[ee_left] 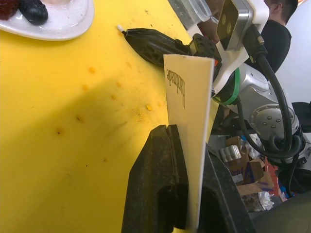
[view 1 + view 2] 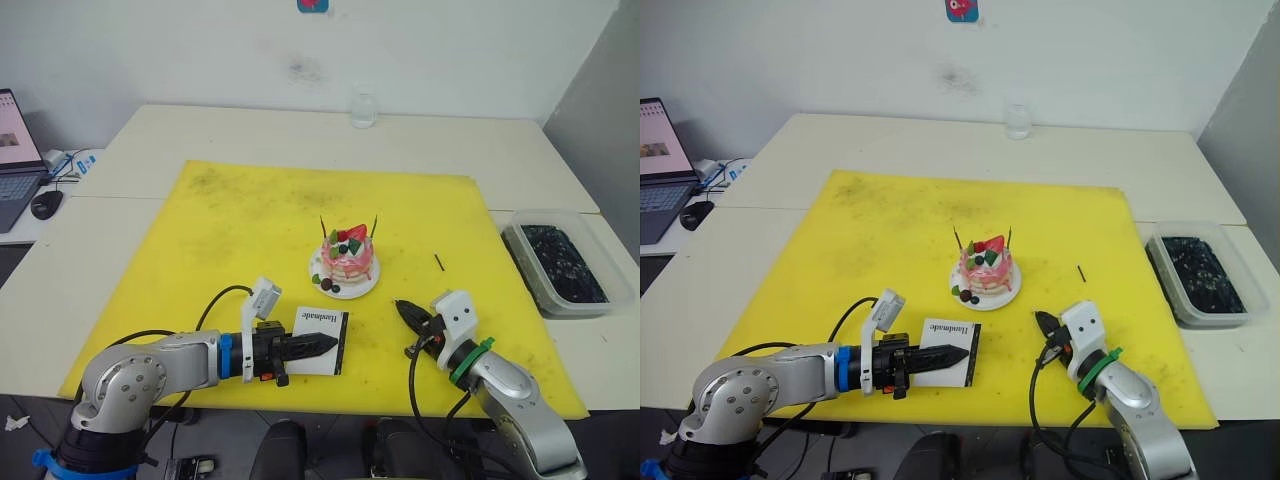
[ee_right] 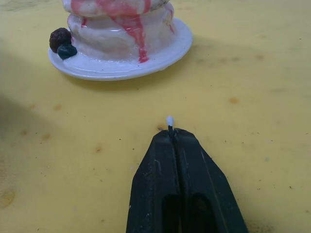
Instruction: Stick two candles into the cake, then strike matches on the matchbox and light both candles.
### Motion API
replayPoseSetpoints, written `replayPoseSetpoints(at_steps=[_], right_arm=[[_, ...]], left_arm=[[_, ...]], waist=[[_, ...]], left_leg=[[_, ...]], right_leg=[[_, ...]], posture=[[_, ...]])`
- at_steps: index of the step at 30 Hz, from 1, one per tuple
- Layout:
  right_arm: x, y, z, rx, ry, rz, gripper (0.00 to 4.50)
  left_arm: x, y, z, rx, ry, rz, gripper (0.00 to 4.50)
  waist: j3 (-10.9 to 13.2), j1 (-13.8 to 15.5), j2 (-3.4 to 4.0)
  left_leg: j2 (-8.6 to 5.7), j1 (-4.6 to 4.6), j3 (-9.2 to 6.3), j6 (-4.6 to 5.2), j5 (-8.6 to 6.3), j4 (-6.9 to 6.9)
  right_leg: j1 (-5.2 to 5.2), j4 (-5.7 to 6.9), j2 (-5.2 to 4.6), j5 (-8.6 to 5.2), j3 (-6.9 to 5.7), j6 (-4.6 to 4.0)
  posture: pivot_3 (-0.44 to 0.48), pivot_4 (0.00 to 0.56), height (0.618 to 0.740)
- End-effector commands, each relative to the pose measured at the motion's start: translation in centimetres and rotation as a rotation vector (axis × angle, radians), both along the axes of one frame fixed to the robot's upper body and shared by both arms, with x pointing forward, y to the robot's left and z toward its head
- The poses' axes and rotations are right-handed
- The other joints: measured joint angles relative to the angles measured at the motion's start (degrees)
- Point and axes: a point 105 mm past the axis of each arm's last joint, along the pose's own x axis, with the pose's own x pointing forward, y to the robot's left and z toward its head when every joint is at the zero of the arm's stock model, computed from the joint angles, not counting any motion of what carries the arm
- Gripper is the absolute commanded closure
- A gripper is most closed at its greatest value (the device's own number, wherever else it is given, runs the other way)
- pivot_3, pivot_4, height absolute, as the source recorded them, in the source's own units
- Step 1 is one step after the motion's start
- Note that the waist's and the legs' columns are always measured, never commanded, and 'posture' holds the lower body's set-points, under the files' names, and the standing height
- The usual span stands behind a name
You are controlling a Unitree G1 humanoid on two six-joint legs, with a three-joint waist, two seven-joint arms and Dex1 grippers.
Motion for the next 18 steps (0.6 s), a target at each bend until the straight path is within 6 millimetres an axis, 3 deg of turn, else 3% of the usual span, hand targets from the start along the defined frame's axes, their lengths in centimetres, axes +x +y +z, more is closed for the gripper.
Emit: replayPoseSetpoints(at_steps=[1, 11, 15, 18], right_arm=[[-0.6, 0.2, 1.9, 0.015, -0.047, 0.038, 4.47], [-3.8, 0.5, 10.2, -0.127, -0.285, 0.364, 4.47], [-4.5, 1.6, 12.3, -0.199, -0.384, 0.515, 4.47], [-5.1, 2.8, 12.7, -0.231, -0.412, 0.619, 4.47]], left_arm=[[-0.2, -0.3, 1.1, -0.041, -0.024, -0.04, 4.5], [1.8, -0.6, 4.1, -0.155, -0.012, -0.148, 4.5], [2.6, -0.6, 4.8, -0.18, -0.015, -0.165, 4.5], [2.7, -0.7, 4.9, -0.181, -0.012, -0.188, 4.5]], waist=[[0.0, 0.0, 0.0], [0.0, 0.2, 0.03], [0.0, 0.0, 0.03], [0.0, 0.1, 0.02]], left_leg=[[0.0, -0.01, 0.0, 0.0, 0.0, 0.0], [-0.1, -0.05, 0.0, 0.0, 0.0, 0.05], [-0.11, -0.05, 0.03, 0.0, 0.0, 0.05], [-0.1, -0.06, -0.01, 0.0, 0.0, 0.02]], right_leg=[[0.0, 0.0, 0.0, 0.0, 0.0, 0.0], [0.01, -0.03, 0.29, 0.02, -0.02, 0.04], [0.0, -0.04, 0.45, 0.02, 0.01, 0.04], [-0.02, -0.04, 0.55, 0.01, -0.02, 0.02]], posture=[[0.0, 0.15, 0.74], [0.0, 0.15, 0.74], [0.0, 0.15, 0.74], [0.0, 0.15, 0.74]])
